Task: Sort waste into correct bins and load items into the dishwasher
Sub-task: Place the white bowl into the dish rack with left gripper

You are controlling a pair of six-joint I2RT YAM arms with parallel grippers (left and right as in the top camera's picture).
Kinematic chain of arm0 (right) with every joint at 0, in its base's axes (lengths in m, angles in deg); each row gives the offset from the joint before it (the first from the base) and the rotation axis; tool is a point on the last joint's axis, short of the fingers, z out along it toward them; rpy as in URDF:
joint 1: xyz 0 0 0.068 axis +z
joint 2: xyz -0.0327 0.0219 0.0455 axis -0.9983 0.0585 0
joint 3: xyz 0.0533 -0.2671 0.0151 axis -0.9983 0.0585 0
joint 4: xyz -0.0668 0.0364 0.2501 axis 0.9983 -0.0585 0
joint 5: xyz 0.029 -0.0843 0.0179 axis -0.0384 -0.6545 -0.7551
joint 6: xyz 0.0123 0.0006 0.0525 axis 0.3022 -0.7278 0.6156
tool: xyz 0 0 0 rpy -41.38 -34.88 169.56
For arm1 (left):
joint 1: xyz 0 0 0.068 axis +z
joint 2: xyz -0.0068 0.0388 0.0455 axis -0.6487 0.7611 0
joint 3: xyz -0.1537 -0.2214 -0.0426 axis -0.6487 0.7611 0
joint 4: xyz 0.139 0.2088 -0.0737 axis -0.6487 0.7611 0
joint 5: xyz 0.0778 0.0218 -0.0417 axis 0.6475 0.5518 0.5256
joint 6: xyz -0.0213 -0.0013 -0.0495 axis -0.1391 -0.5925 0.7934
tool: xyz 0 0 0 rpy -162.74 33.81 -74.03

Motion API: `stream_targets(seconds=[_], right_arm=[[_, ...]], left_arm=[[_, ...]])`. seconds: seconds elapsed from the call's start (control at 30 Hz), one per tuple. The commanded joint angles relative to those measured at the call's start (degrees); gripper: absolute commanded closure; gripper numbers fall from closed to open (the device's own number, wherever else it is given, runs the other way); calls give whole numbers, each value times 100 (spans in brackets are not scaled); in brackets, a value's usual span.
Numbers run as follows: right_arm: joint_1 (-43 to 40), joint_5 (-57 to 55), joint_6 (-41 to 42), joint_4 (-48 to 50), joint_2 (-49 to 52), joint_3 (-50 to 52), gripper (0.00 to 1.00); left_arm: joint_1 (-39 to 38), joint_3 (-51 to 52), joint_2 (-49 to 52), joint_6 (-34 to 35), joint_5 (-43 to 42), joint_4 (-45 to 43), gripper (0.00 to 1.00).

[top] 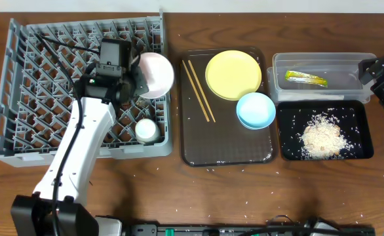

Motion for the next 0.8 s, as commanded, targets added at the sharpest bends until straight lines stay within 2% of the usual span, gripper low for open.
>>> stream_targets(seconds=[0.0, 0.2, 0.33, 0.43, 0.77], right_arm=[[-22, 20, 17, -4, 7, -79, 1], [-22, 20, 17, -101, 7, -79, 1], [-22, 20, 17, -105, 7, -79, 1], [-22, 20, 17, -105, 7, -79, 1], [-22, 20, 17, -105, 7, -79, 1]], left_arm=[[17, -138, 7, -188, 2011, 7, 93], [-90, -101, 13, -188, 3777, 107, 93], [-529, 103, 37, -184, 5167, 92, 93], [-861, 181, 179, -114, 5912, 35, 93], [-1438, 181, 1495, -79, 7560, -105, 93]])
